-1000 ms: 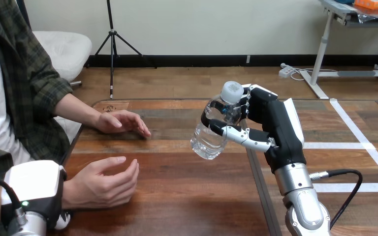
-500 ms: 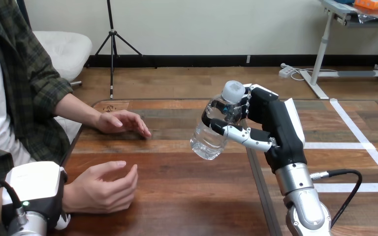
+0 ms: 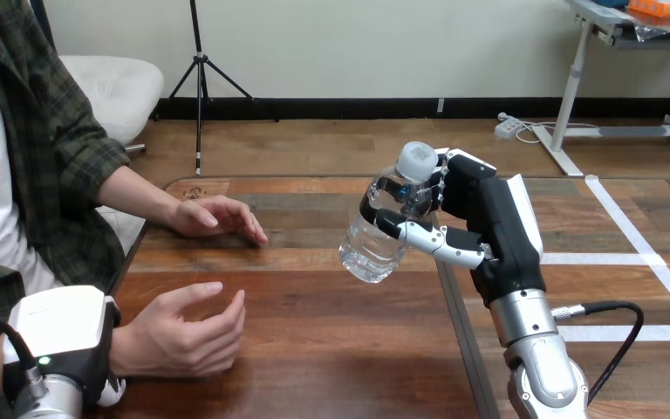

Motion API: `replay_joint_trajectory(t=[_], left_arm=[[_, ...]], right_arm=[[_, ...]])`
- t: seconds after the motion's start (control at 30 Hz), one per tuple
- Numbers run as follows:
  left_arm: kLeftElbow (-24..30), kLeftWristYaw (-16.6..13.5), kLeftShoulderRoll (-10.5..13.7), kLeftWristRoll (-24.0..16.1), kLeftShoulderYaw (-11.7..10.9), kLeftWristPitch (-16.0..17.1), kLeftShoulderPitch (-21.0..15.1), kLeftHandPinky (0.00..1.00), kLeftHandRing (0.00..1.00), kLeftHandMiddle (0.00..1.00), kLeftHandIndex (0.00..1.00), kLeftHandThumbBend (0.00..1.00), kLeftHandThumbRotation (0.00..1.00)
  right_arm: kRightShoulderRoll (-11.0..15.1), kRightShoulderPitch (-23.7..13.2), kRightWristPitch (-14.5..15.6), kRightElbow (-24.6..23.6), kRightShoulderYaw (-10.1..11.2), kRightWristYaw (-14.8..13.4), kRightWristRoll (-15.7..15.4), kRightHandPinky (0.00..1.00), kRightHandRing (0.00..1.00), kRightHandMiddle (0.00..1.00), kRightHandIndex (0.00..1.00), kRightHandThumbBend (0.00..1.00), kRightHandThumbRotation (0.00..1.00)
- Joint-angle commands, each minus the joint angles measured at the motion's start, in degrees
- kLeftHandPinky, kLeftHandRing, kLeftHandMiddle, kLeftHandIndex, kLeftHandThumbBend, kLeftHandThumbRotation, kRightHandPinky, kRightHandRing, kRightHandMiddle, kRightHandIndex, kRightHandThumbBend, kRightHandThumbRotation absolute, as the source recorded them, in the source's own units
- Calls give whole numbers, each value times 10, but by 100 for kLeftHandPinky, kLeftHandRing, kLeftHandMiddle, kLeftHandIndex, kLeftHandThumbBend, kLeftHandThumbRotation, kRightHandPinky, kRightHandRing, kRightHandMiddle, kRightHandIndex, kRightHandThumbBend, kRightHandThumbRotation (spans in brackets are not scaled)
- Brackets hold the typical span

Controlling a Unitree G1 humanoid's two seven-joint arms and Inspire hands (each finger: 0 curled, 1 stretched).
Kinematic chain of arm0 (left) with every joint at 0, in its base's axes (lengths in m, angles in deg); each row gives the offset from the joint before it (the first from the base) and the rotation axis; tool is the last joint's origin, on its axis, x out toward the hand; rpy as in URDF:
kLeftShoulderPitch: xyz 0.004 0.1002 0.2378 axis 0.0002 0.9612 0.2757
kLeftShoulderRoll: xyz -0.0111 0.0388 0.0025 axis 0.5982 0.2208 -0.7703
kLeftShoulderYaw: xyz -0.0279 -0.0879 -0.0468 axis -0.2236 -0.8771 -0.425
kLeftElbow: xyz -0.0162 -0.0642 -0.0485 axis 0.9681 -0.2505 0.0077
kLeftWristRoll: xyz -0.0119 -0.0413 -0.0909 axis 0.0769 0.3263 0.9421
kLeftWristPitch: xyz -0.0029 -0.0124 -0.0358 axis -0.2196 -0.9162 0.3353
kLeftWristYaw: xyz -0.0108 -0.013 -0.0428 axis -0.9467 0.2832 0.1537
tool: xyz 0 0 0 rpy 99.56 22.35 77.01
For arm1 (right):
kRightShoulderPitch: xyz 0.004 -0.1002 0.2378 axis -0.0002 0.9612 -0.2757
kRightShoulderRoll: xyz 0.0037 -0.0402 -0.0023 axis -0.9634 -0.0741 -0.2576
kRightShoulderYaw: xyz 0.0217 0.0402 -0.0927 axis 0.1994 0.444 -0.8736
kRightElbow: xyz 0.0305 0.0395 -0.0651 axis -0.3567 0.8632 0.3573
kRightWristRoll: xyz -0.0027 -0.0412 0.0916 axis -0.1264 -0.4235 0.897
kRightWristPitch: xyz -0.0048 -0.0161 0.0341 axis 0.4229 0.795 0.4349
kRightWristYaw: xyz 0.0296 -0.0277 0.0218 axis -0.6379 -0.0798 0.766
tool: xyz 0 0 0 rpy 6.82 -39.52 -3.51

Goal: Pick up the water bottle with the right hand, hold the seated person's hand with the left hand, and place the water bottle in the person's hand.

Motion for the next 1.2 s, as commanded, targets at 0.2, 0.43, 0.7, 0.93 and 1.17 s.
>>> replay_joint_trajectory(t=[0.2, 0.43, 0.7, 0.93, 1.17], left_arm=[[-32, -14, 3, 15, 11, 5, -26, 58, 63, 67, 68, 86, 0], [-39, -44, 3, 35, 7, 22, -25, 54, 59, 63, 65, 85, 0], [-46, -71, 2, 61, 3, 39, -23, 50, 54, 58, 59, 84, 0], [-50, -93, 4, 81, 2, 54, -22, 48, 52, 56, 56, 83, 0], [-54, -102, 7, 95, 4, 62, -23, 47, 50, 54, 55, 83, 0]], right_arm=[[-2, -42, -4, -29, 16, 9, 25, 36, 40, 46, 57, 67, 0], [-1, -42, -2, -30, 16, 12, 26, 37, 40, 46, 57, 67, 0], [-1, -41, -1, -32, 17, 7, 22, 37, 40, 47, 57, 67, 0], [-2, -42, -2, -31, 17, 8, 24, 37, 40, 47, 57, 67, 0], [-2, -42, -2, -31, 17, 5, 21, 37, 40, 47, 57, 67, 0]])
